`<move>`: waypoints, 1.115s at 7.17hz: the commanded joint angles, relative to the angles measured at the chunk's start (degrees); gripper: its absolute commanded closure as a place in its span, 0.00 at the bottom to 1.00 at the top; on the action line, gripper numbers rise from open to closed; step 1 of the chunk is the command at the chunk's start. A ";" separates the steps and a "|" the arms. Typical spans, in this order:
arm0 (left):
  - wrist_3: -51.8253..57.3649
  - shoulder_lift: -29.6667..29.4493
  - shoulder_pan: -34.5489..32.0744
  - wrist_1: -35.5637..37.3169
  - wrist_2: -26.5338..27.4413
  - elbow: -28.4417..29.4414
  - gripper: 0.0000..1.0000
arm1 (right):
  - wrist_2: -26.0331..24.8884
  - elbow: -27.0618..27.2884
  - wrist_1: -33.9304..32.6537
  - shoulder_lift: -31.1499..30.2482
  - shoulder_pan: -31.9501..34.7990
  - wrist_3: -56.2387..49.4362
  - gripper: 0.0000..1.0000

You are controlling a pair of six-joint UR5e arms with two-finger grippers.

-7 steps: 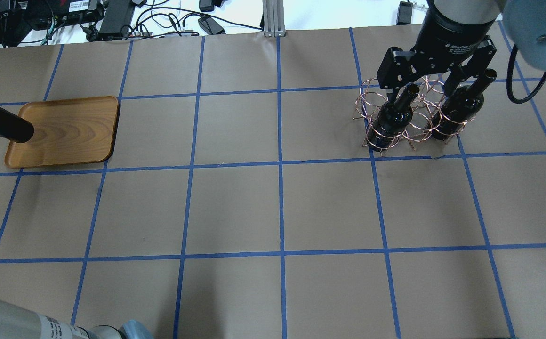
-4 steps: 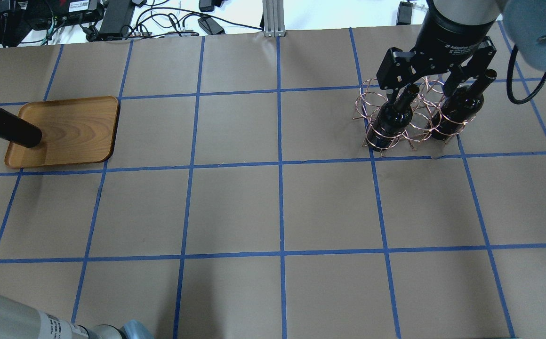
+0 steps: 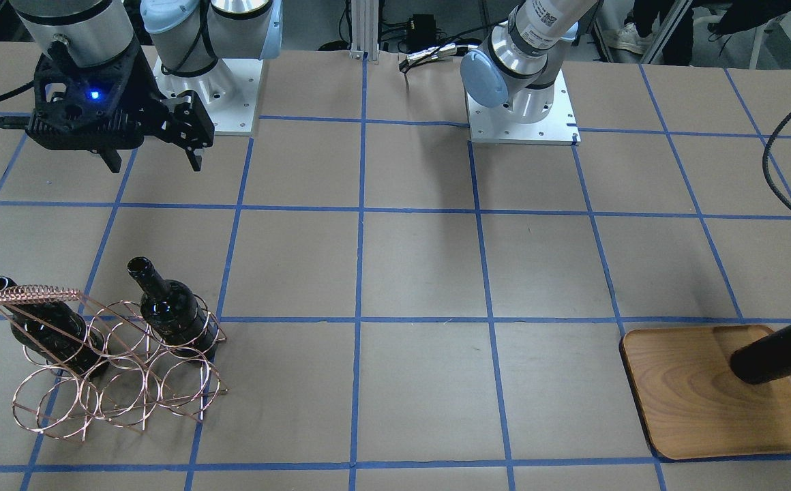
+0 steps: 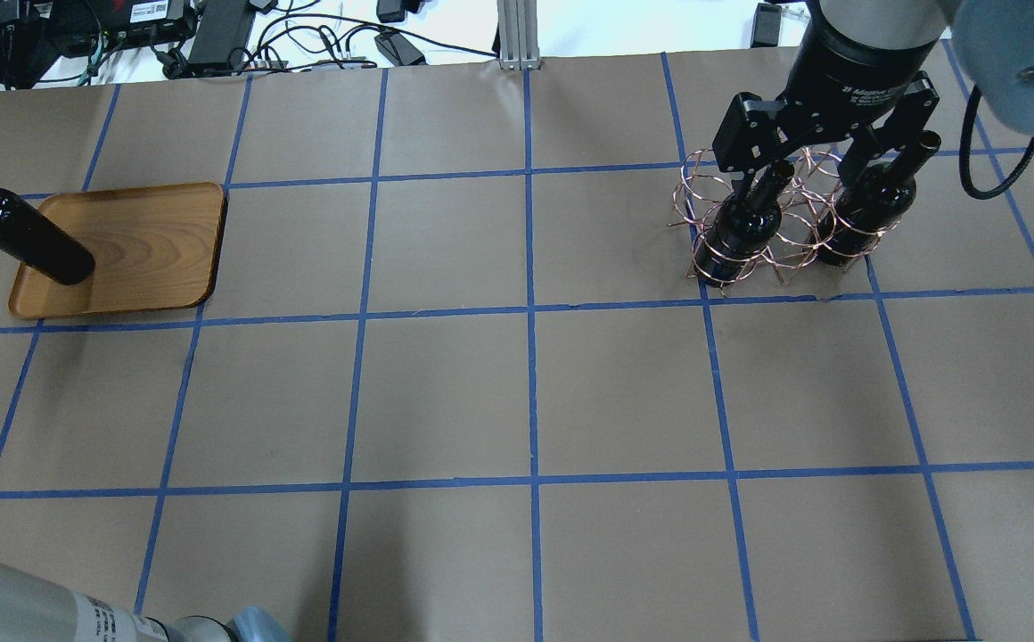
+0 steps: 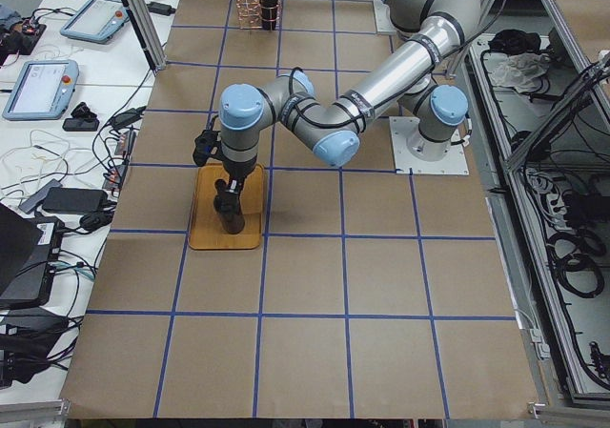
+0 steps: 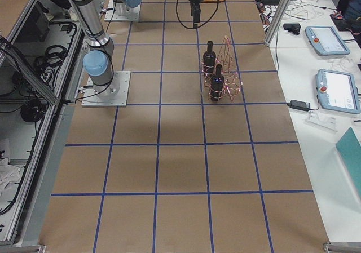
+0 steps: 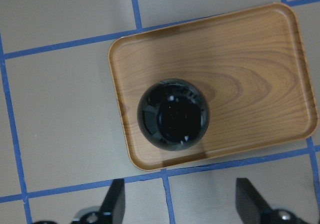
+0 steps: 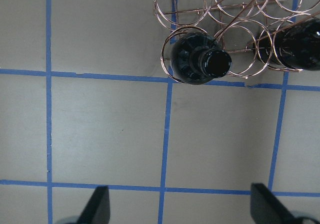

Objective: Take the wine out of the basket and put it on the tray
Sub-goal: 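Lower the bottle onto the tray and open the left gripper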

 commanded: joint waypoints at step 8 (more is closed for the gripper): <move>-50.17 21.29 -28.76 -17.76 5.50 -6.24 0.01 | -0.43 0.00 0.30 -0.06 0.09 -0.56 0.00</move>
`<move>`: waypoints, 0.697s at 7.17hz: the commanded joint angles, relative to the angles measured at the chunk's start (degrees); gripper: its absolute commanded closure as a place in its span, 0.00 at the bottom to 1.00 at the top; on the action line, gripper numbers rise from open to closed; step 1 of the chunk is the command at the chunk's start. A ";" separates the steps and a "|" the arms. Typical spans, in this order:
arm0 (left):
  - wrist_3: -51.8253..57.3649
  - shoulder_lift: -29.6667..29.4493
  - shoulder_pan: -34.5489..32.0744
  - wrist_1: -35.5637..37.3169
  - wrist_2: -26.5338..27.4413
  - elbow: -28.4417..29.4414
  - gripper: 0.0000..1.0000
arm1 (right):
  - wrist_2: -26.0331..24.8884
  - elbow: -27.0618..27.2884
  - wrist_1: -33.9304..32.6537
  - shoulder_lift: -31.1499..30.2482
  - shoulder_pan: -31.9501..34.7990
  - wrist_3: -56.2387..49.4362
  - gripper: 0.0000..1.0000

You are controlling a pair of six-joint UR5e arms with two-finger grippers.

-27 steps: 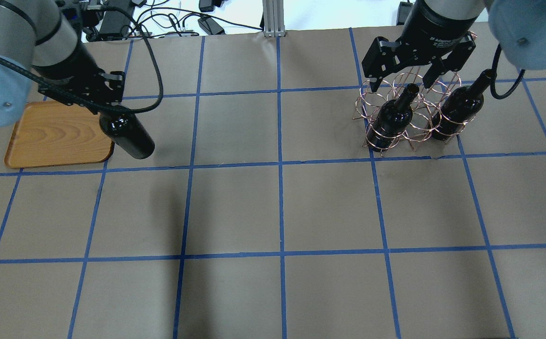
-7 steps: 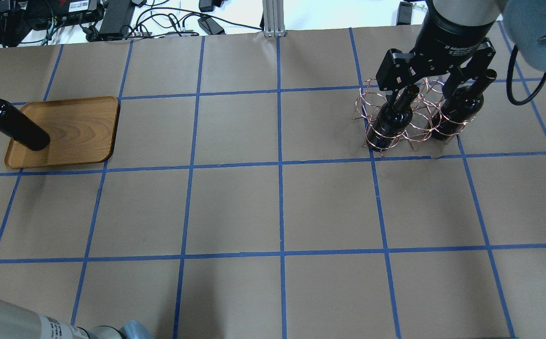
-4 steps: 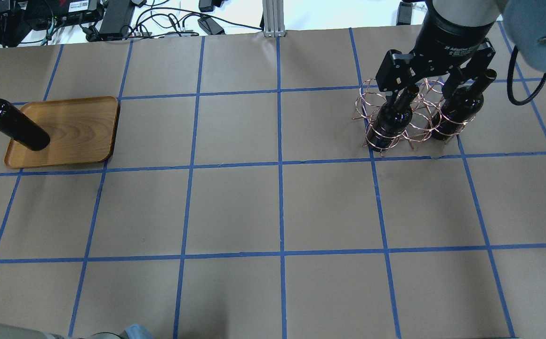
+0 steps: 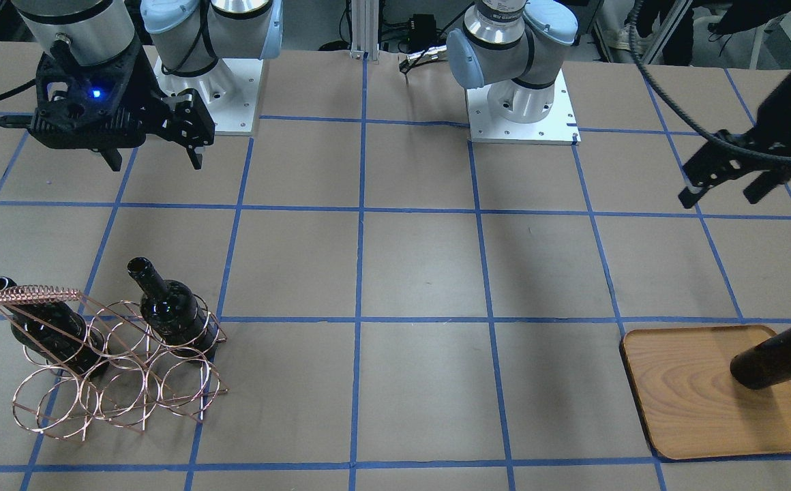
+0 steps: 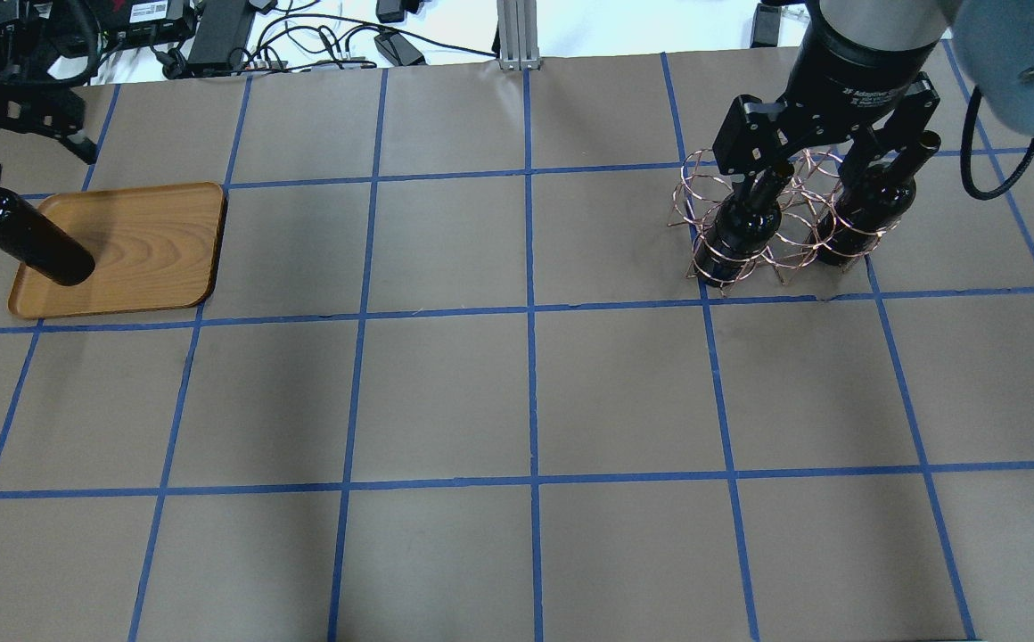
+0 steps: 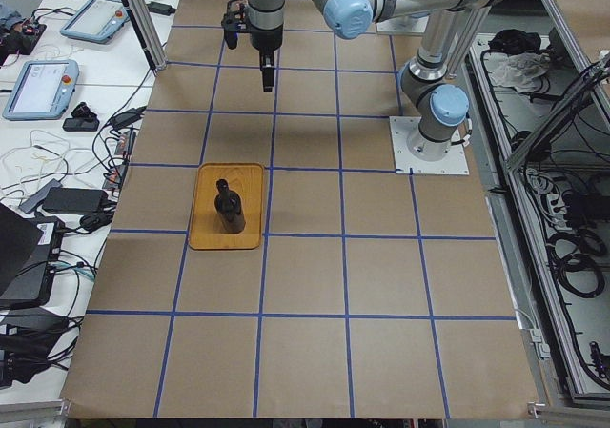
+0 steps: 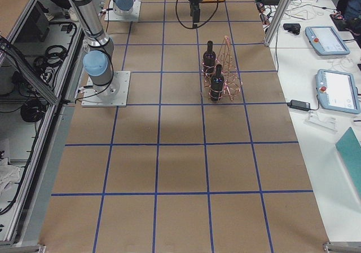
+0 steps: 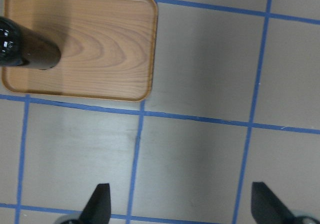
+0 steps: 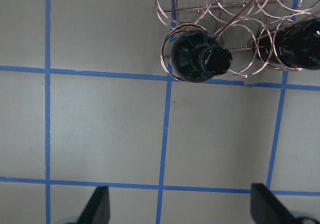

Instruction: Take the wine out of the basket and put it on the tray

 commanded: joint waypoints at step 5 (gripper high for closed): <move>-21.54 4.34 -17.79 1.09 6.72 -3.09 0.00 | -0.56 0.00 -0.22 0.00 0.00 -0.29 0.00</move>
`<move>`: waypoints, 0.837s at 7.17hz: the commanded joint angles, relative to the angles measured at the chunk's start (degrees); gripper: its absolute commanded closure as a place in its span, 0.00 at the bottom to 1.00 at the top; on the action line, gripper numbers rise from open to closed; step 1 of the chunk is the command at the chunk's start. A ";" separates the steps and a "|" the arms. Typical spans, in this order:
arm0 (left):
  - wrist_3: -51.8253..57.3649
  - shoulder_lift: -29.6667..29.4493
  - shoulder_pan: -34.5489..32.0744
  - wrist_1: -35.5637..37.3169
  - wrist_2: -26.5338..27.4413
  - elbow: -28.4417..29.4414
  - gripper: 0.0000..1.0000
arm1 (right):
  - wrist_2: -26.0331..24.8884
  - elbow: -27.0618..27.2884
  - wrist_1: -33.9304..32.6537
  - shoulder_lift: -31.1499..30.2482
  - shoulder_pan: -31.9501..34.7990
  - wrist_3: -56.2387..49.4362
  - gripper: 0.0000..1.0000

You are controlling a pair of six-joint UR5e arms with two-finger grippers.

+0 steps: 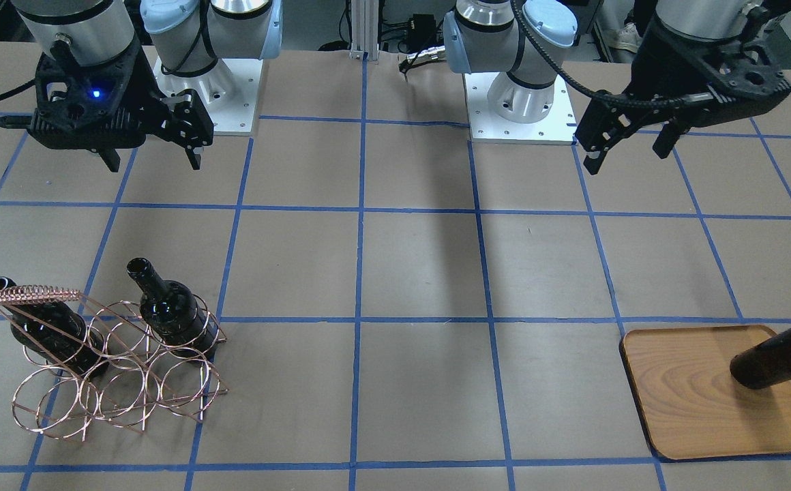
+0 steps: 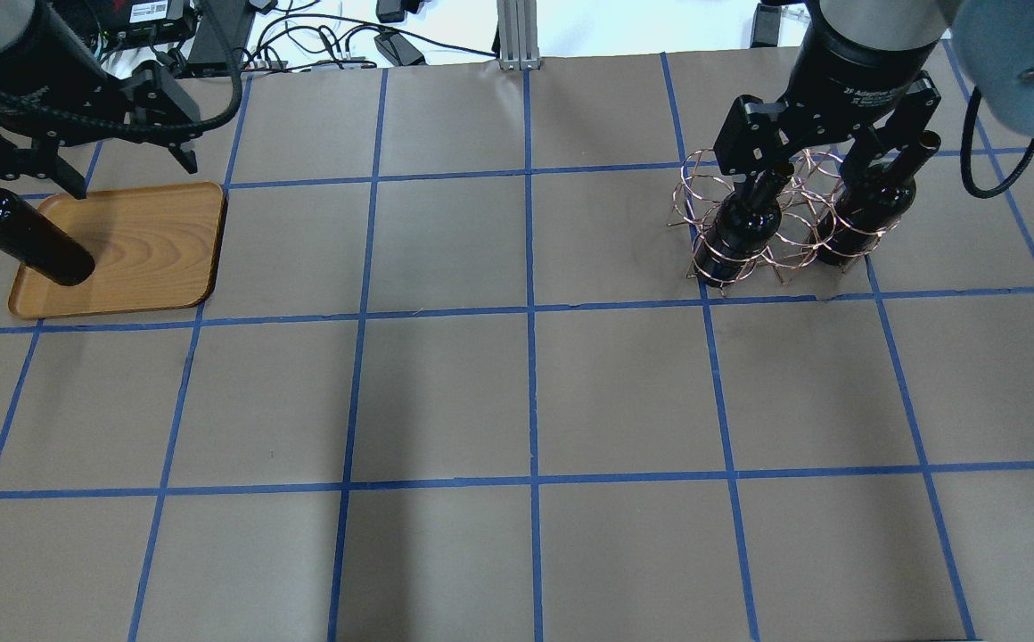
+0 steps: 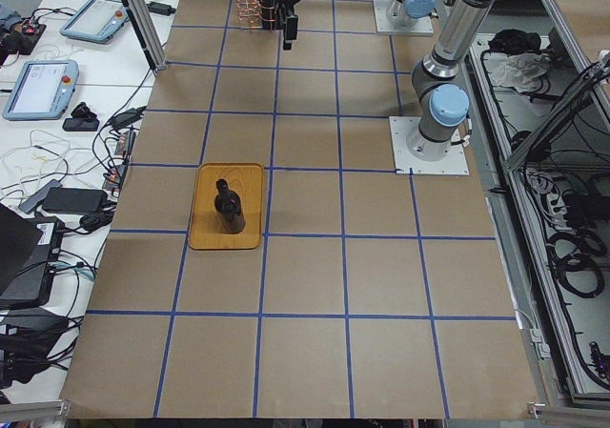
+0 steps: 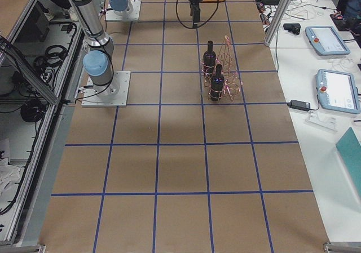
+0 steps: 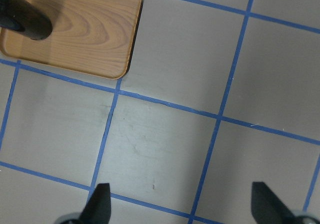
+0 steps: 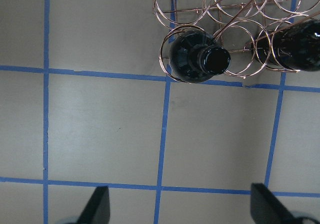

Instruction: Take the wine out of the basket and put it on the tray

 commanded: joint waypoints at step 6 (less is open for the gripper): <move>-3.29 0.48 -6.55 -0.56 -0.18 -0.52 0.00 | -0.45 0.00 -0.22 0.00 -0.05 0.00 0.00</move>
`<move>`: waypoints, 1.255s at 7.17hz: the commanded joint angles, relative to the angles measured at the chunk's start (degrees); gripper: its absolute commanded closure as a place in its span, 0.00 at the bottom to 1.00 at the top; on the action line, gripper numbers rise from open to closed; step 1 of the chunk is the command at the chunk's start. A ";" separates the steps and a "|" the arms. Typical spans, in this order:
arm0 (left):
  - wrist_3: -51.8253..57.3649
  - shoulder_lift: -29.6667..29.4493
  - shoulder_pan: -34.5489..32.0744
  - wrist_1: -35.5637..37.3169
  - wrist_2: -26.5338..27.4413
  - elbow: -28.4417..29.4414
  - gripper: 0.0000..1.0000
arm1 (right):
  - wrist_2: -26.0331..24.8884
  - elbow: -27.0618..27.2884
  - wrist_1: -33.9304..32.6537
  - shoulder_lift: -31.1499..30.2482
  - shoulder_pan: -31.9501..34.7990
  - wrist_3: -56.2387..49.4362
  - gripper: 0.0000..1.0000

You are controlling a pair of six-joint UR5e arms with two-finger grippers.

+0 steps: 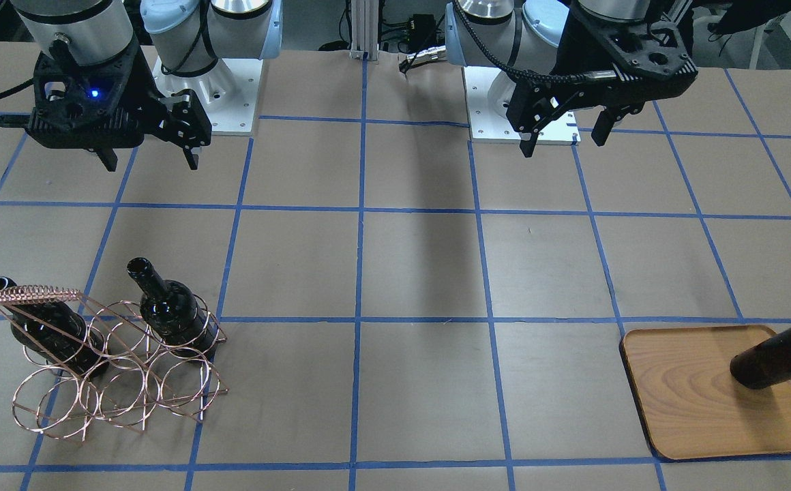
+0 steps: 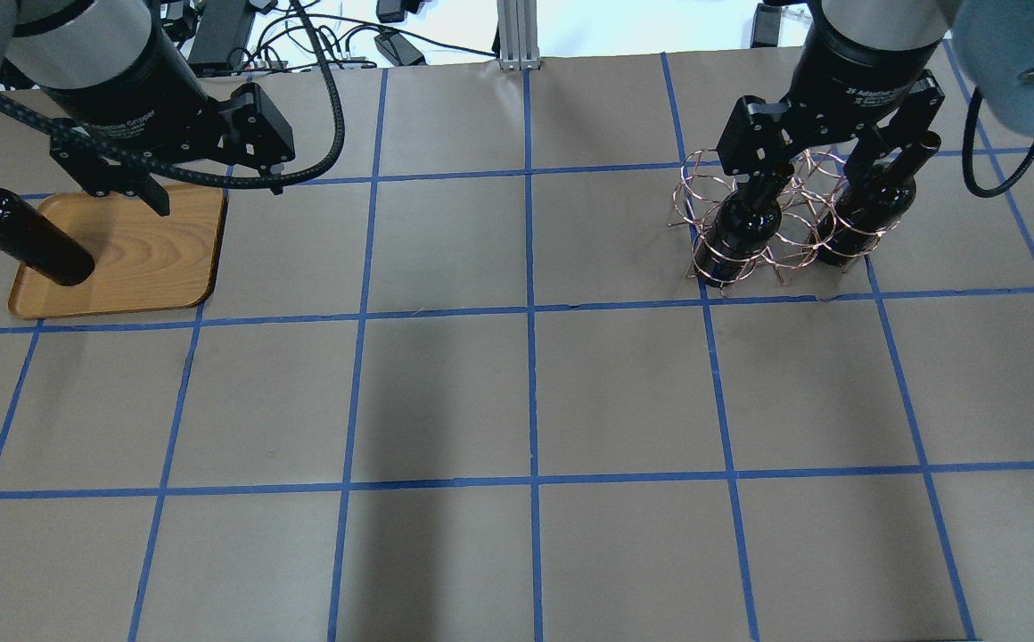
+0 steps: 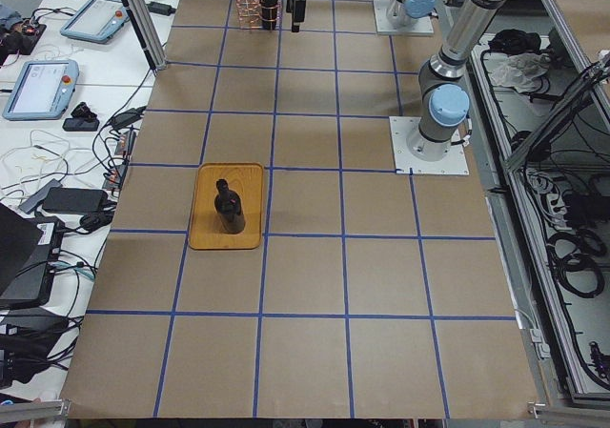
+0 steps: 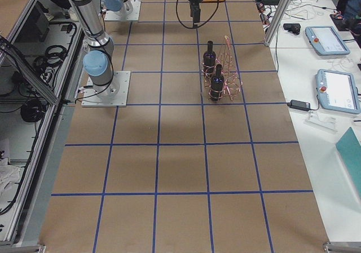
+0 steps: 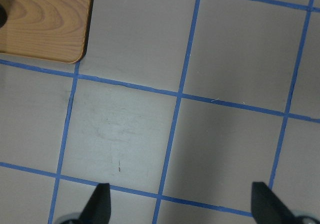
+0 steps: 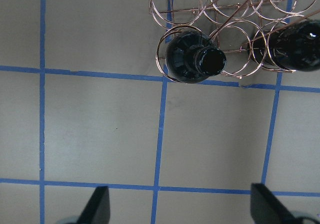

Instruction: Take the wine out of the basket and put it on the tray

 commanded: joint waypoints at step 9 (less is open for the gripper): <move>0.28 -0.11 -0.03 0.01 0.60 -1.70 0.00 | 0.03 0.09 -0.78 0.09 -0.03 0.00 0.00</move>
